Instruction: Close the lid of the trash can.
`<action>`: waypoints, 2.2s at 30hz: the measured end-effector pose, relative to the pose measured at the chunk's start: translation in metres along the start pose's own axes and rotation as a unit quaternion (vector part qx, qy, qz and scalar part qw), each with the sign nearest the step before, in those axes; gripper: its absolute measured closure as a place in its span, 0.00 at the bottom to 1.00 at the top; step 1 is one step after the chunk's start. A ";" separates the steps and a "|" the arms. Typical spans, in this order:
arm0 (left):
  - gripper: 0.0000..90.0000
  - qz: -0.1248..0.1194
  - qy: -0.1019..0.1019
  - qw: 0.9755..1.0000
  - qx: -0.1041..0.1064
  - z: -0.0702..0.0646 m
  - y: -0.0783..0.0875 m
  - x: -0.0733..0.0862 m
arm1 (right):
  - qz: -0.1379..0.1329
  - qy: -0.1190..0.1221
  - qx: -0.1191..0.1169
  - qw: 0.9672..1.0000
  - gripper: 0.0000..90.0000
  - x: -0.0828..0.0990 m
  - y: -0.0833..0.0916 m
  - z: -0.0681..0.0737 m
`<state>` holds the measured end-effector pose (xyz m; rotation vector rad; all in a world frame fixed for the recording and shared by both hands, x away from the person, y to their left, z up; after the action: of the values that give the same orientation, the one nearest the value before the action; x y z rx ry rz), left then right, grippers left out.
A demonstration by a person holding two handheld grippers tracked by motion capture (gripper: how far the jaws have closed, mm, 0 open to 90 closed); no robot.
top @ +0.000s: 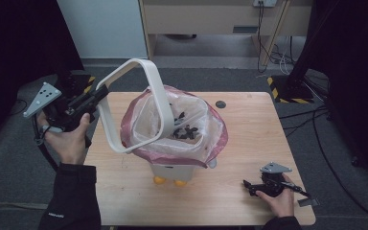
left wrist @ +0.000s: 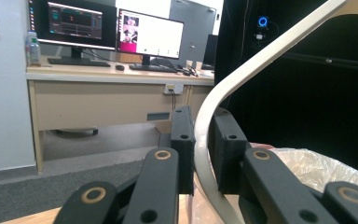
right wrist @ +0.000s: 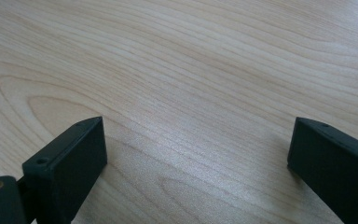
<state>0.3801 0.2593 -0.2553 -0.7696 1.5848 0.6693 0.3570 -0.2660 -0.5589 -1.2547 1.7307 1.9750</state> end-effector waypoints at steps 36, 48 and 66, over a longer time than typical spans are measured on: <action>0.83 0.174 -0.002 0.984 0.044 -0.023 -0.091 0.021 | 0.000 0.000 0.000 1.000 0.05 0.000 0.000 0.000; 0.56 0.155 0.008 0.987 0.048 -0.015 -0.090 0.033 | 0.000 0.001 -0.002 1.000 0.05 0.000 0.000 0.000; 0.83 0.102 0.012 0.994 0.047 -0.021 -0.086 0.041 | -0.028 -0.014 -0.012 0.999 0.25 0.000 0.005 -0.002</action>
<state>0.4309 0.1853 -0.2932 -0.5531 1.7189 0.7279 0.3553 -0.2693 -0.5552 -1.2629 1.6448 1.9769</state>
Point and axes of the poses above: each handheld gripper's, and its own axes: y roughly backward along the jaws, x roughly out of its underside, z roughly to its left, the point moved 3 cm from there along -y, roughly forward along the jaws, and after that the axes turned 6 degrees about x, right-handed, at the moved point
